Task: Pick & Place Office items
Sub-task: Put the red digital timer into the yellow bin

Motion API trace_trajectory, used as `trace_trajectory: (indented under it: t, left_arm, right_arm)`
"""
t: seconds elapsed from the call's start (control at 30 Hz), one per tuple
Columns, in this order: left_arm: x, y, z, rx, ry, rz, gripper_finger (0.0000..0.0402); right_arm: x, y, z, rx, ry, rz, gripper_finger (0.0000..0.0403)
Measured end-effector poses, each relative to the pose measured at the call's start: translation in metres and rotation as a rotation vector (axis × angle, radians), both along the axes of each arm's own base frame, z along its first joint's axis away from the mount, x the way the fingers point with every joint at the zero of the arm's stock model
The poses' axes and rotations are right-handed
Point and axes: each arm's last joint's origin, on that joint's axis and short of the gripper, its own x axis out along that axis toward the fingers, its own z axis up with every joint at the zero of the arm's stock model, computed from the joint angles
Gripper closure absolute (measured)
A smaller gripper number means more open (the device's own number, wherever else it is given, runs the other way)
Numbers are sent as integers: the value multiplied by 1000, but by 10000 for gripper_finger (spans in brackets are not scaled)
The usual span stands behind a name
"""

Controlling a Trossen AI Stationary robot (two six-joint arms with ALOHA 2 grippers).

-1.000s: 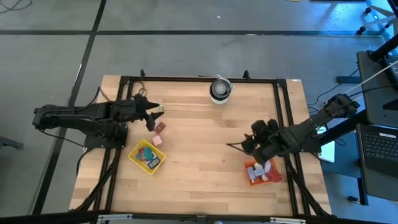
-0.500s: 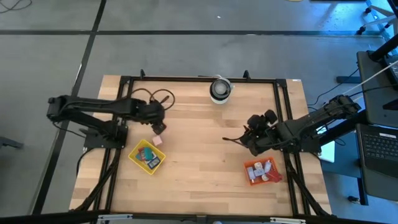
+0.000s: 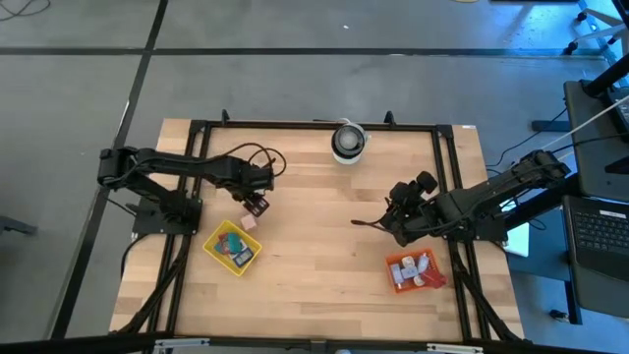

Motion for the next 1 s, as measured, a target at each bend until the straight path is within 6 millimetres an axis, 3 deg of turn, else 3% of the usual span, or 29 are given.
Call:
trace_trajectory:
  t: [0.5,1.0]
  left_arm:
    - [17,7,-39,-29,141,-70,163]
    - [26,19,-55,-41,141,-144,163]
  right_arm:
    - [0,2,0,-3,4,16,179]
    - [-1,9,0,13,-21,45,179]
